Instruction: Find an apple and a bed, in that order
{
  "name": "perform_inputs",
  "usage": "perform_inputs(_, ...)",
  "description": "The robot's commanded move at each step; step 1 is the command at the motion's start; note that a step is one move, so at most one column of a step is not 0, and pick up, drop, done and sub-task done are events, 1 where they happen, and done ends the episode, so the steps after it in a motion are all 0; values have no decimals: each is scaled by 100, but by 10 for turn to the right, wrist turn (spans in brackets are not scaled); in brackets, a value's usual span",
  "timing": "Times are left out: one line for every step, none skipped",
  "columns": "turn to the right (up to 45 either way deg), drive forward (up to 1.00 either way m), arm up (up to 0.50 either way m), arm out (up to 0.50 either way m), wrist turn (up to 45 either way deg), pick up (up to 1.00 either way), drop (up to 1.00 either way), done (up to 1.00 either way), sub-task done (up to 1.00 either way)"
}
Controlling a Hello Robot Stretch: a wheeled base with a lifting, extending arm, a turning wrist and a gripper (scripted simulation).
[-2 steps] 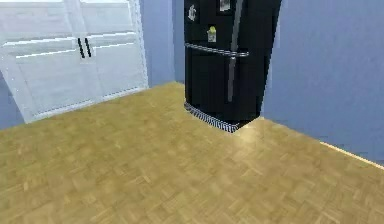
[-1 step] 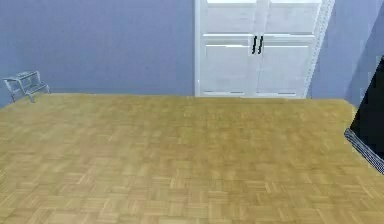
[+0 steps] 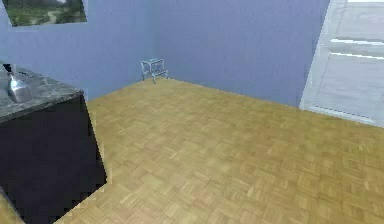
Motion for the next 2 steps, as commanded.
perform_inputs(0, 10, 0, 0, 0, 0, 0, 0, 0)
perform_inputs(-450, 0, 0, 0, 0, 0, 0, 0, 0)
